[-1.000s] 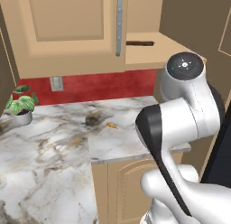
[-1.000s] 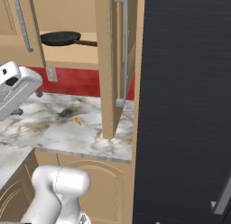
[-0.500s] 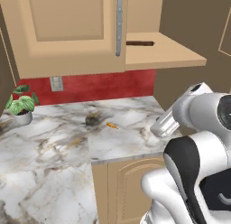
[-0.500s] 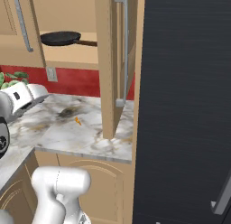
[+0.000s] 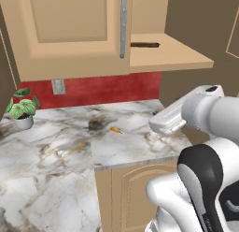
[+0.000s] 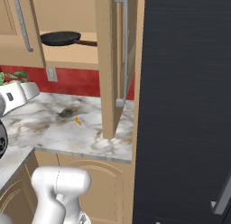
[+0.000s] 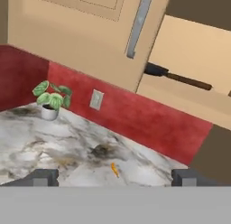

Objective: Retrieve the pan from the cabinet, then place the raw meat into the pan to avoid contamination.

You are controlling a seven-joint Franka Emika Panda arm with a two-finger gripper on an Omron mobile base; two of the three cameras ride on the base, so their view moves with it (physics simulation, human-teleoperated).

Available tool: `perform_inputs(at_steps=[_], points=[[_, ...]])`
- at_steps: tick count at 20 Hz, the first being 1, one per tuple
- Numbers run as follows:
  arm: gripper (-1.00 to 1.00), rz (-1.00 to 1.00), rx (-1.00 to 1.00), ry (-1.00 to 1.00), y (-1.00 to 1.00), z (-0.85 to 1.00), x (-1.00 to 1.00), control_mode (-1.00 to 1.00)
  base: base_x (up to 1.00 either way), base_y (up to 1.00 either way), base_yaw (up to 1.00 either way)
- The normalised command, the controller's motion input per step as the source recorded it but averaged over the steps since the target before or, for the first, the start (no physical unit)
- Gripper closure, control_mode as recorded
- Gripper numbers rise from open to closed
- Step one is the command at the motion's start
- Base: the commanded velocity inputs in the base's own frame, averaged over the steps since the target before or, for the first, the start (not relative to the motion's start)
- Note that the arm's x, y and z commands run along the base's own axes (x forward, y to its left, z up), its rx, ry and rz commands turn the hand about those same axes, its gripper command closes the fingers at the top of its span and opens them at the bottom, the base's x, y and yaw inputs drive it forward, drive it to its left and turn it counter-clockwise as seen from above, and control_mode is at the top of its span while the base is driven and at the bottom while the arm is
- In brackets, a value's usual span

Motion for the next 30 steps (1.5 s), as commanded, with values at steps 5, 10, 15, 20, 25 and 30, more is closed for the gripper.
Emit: perform_inputs(at_steps=[5, 10, 15, 20, 25, 30], points=[[-1.00, 0.00, 0.21, -0.24, 0.27, 0.02, -0.11, -1.00, 0.00, 0.00, 0.00], [-1.00, -0.01, 0.15, -0.19, 0.03, 0.35, -0.32, -1.00, 0.00, 0.00, 0.00], [-1.00, 0.00, 0.06, -0.13, 0.00, 0.38, -0.18, -1.00, 0.00, 0.00, 0.00], [-1.00, 0.00, 0.06, -0.20, 0.00, 0.22, -0.06, -1.00, 0.00, 0.00, 0.00], [-1.00, 0.05, 0.08, -0.24, 0.00, 0.10, 0.03, -1.00, 0.00, 0.00, 0.00], [-1.00, 0.04, 0.08, -0.16, 0.00, 0.25, 0.05, -1.00, 0.00, 0.00, 0.00]])
